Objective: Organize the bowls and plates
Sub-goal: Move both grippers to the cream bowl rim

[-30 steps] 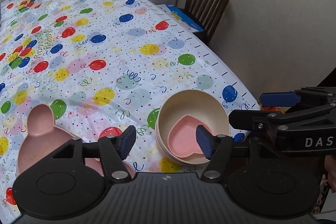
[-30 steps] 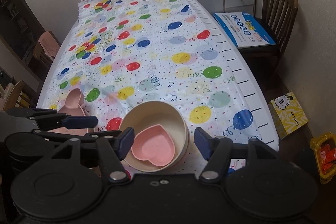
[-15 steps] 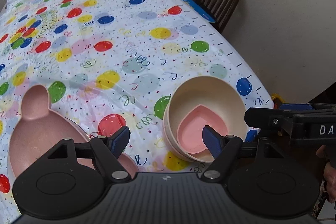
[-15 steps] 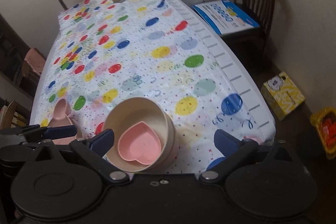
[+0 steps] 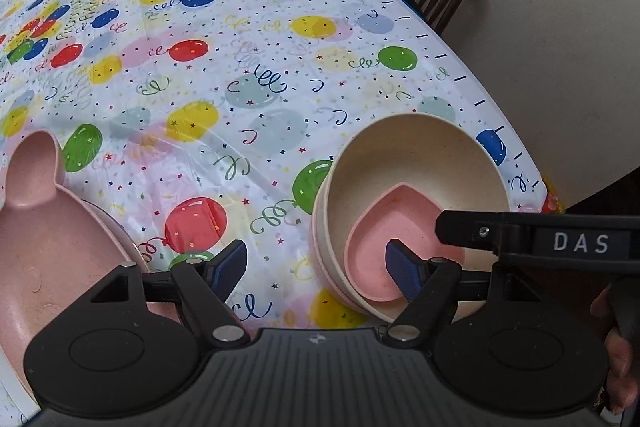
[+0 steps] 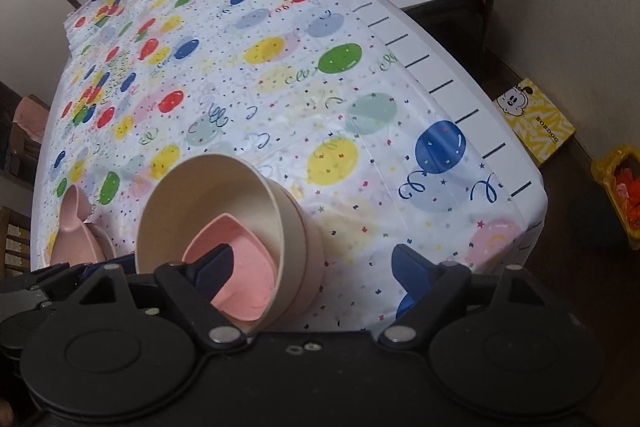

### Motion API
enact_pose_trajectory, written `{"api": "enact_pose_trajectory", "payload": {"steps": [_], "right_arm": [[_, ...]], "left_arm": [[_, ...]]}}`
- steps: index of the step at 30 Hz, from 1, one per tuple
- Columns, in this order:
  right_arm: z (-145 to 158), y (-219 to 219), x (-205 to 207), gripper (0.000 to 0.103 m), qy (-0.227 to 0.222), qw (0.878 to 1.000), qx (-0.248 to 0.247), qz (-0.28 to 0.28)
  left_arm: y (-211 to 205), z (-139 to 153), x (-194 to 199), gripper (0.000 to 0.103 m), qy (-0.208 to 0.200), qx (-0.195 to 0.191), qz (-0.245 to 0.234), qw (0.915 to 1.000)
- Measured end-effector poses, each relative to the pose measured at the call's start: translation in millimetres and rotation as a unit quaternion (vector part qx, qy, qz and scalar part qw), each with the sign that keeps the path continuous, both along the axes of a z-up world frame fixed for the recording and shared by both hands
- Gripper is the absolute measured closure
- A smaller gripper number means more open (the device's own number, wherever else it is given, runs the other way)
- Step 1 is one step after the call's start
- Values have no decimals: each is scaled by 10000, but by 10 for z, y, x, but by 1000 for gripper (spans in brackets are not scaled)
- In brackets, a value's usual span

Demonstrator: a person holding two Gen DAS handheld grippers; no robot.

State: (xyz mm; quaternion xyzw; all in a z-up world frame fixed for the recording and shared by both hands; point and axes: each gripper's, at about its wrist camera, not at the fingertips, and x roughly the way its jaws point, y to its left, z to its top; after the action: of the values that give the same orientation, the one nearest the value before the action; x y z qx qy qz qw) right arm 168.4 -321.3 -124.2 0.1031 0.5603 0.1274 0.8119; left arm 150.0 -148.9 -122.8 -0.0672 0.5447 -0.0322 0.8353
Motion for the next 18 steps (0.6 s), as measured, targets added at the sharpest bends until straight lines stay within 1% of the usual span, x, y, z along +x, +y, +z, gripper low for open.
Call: {"api": "enact_pose_trajectory", "payload": {"steps": [4, 8, 10, 12, 14, 15, 17, 18], "right_arm": [[-70, 33, 18, 28, 135, 9999, 61, -21], [-102, 60, 36, 33, 196, 9998, 86, -64], [-114, 68, 42, 38, 222, 9996, 134, -72], [-122, 78, 47, 43, 242, 9995, 163, -77], [-134, 85, 53, 49, 274, 9994, 193, -84], [-142, 86, 58, 52, 294, 9993, 217, -102], [-152, 89, 62, 58, 333, 9990, 254, -128], [-155, 92, 62, 62, 349, 9989, 271, -133]], "left_arm": [[1, -41, 25, 28, 58, -51, 22, 10000], [9, -66, 34, 29, 90, -90, 32, 9999], [18, -80, 41, 34, 130, -142, 30, 9998], [30, -95, 43, 36, 167, -180, 67, 9997], [45, -105, 44, 45, 208, -247, 91, 9994], [50, -111, 49, 52, 236, -291, 95, 9993], [58, -111, 55, 57, 247, -393, 95, 9989], [56, -108, 58, 62, 247, -430, 92, 9987]]}}
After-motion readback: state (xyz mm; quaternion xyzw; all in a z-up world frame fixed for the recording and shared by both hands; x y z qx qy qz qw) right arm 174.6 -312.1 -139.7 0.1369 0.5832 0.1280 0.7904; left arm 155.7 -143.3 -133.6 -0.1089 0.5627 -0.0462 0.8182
